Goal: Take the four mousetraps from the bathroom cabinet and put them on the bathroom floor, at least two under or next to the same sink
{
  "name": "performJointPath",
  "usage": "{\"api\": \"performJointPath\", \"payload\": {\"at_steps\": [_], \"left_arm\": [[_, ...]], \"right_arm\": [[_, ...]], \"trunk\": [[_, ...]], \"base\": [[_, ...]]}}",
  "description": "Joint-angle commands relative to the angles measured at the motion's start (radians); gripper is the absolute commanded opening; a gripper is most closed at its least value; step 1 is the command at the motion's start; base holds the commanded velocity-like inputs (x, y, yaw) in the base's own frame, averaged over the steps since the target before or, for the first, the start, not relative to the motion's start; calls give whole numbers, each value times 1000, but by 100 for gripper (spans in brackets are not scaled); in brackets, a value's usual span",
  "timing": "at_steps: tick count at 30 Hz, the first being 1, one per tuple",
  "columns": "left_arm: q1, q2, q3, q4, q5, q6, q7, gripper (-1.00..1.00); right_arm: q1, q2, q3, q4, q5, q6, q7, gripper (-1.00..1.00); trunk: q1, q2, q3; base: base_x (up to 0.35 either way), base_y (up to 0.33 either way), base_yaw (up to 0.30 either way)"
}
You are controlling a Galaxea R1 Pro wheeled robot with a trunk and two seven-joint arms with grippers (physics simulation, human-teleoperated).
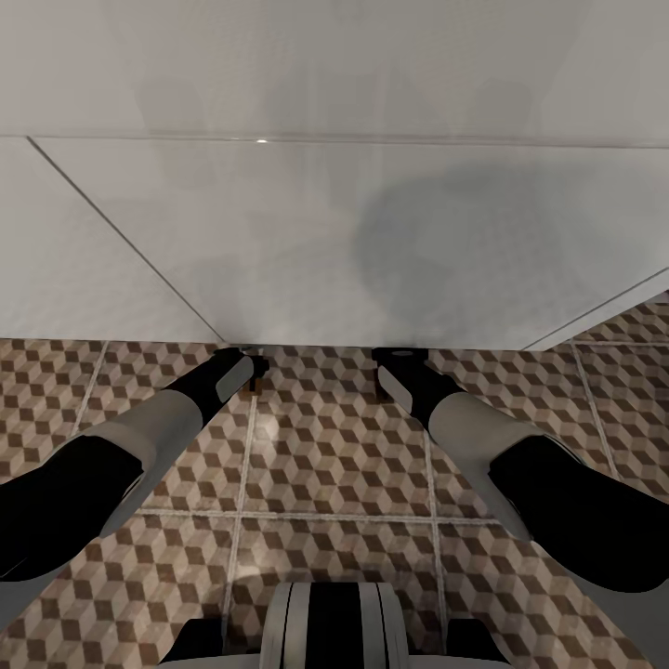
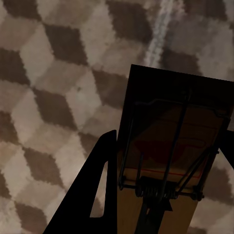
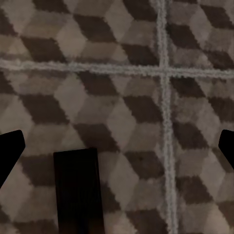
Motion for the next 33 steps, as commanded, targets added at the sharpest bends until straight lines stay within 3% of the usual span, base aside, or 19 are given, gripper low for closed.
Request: {"api": "performJointPath", "payload": {"at_steps": [1,10,19,33], "left_arm": [[-79,0,-11,-10,4,9,11,-100],[-79,0,-12,-8,4,9,11,-100],[-79,0,-12,-4,4,9,11,-100],[-79,0,-13,-3,4,9,11,-100]], "right_arm": [[-57,0,3,-2,0,9,-6,100],[-57,0,3,3,-1,9,-1,100],[-57,0,4,18,-2,14,50,100],[-56,0,5,21,6,-11,56,100]], "trunk": [[0,0,0],[0,0,0],[0,0,0],[0,0,0]], "base": [[0,0,0],[0,0,0],[0,0,0],[0,0,0]]}}
